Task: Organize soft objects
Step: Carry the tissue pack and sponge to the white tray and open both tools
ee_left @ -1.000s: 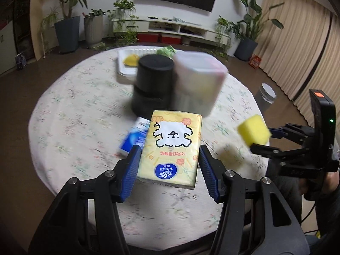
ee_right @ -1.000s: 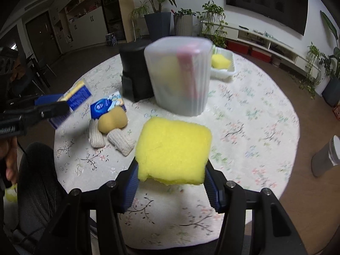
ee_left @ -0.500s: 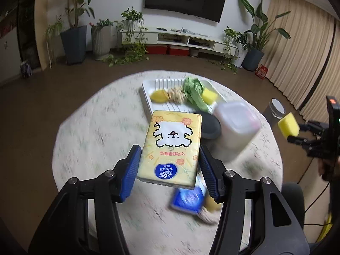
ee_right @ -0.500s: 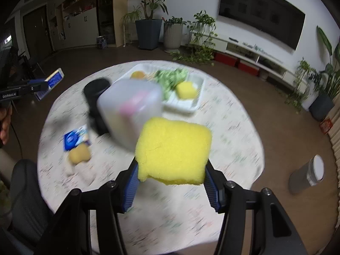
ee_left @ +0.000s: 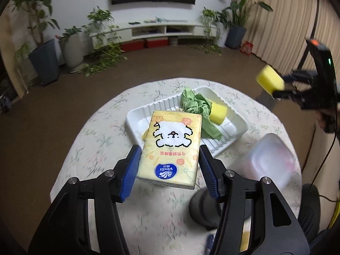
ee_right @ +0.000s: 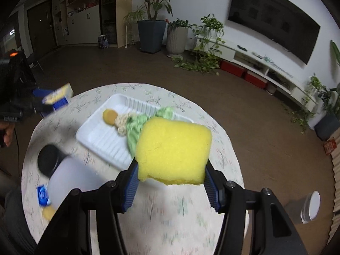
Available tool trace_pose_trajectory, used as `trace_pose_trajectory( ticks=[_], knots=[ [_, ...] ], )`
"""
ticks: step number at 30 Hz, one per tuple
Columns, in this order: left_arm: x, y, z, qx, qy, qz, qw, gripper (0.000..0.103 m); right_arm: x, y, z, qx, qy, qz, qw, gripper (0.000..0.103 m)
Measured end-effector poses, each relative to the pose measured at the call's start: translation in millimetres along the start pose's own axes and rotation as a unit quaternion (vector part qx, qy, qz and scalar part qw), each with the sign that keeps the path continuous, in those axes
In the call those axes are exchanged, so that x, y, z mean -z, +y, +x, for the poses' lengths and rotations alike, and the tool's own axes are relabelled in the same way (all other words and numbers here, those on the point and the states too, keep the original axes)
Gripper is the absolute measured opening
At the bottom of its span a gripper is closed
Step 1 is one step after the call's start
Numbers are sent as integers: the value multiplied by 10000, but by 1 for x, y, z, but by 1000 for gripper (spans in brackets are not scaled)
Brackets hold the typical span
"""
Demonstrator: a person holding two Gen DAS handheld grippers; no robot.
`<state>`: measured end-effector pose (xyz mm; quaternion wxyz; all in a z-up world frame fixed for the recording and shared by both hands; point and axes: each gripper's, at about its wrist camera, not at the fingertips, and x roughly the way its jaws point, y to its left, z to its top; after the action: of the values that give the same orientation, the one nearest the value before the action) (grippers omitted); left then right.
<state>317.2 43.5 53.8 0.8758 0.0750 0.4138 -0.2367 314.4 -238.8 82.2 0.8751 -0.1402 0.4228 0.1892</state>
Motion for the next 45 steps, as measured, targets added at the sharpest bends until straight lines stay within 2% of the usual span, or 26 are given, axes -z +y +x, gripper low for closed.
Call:
trace_pose_trajectory(
  ticks=[5, 12, 15, 23, 30, 35, 38, 40, 45],
  knots=[
    [-5, 6, 47, 151, 264, 172, 9994, 53, -21, 8, 58, -273, 216, -468, 9983, 58],
    [-1, 4, 86, 374, 485, 362, 9975, 53, -11, 18, 115, -618, 549, -745, 9938, 58],
    [2, 2, 97, 426, 517, 402, 9969, 53, -6, 22, 129, -645, 618, -853, 9923, 58],
    [12, -8, 116, 355, 759, 591, 9947, 53, 4, 23, 143, -612, 682, -898, 9917, 59],
    [16, -10, 120, 384, 795, 578, 9944, 54, 7, 23, 147, -582, 738, -891, 9916, 63],
    [17, -7, 118, 357, 785, 566, 9947, 67, 8, 19, 145, -575, 758, -874, 9916, 66],
    [17, -3, 114, 345, 712, 514, 9955, 72, 8, 18, 142, -540, 711, -847, 9924, 71],
    [16, -1, 111, 360, 675, 466, 9960, 73, 9, 17, 141, -547, 686, -817, 9928, 77],
    [12, 2, 100, 352, 525, 435, 9971, 74, 8, 15, 132, -603, 595, -825, 9930, 87]
  ],
)
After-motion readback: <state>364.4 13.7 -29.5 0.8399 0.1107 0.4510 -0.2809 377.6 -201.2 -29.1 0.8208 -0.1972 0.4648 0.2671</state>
